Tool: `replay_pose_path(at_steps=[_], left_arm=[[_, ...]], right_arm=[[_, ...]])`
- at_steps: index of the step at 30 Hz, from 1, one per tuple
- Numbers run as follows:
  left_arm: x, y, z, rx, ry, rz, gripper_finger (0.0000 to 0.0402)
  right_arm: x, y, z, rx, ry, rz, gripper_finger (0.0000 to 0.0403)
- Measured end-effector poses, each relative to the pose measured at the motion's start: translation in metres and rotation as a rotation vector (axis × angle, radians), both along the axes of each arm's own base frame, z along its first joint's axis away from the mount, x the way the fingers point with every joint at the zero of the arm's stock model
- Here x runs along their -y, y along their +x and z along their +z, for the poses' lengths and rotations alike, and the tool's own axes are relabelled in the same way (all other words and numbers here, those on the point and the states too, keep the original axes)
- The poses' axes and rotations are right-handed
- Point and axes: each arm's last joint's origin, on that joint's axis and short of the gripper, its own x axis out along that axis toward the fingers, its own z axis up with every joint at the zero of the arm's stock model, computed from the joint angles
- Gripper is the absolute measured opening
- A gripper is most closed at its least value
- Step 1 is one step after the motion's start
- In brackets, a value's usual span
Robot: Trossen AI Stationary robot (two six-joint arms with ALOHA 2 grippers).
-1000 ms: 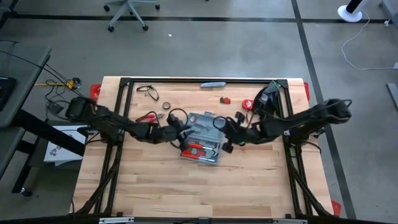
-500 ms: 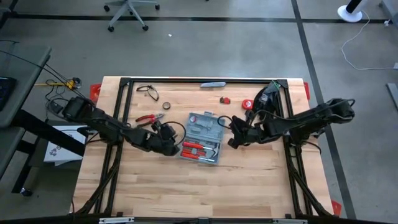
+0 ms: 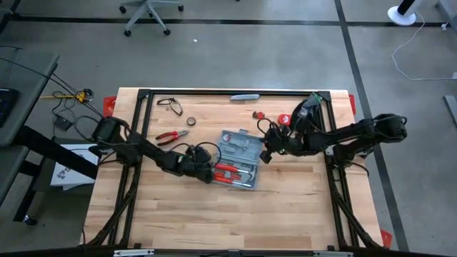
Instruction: Prefit tool cases
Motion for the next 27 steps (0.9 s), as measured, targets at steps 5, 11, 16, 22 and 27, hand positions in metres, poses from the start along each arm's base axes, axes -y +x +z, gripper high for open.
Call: replay_pose_path(at_steps=[5, 11, 16, 22, 27], left_arm=[[-0.001, 0.007, 0.003, 0.046, -0.003, -0.064, 0.0099], [-0.007, 0.008, 0.032, 0.114, 0.041, -0.141, 0.0099], [-0.017, 0.006, 0.062, 0.183, 0.167, -0.136, 0.0099], [-0.032, 0.009, 0.071, 0.212, 0.249, -0.100, 0.0099], [-0.044, 0.013, 0.061, 0.190, 0.219, -0.081, 0.0099]], right_arm=[[0.030, 0.004, 0.010, -0.012, -0.054, -0.033, 0.0000], [0.074, 0.003, 0.024, 0.009, -0.035, -0.049, 0.0000], [0.105, -0.007, 0.028, 0.002, -0.047, -0.087, 0.0000], [0.126, -0.017, 0.028, 0.001, -0.021, -0.019, 0.0027], [0.132, -0.020, 0.028, 0.029, 0.027, 0.007, 0.0074]])
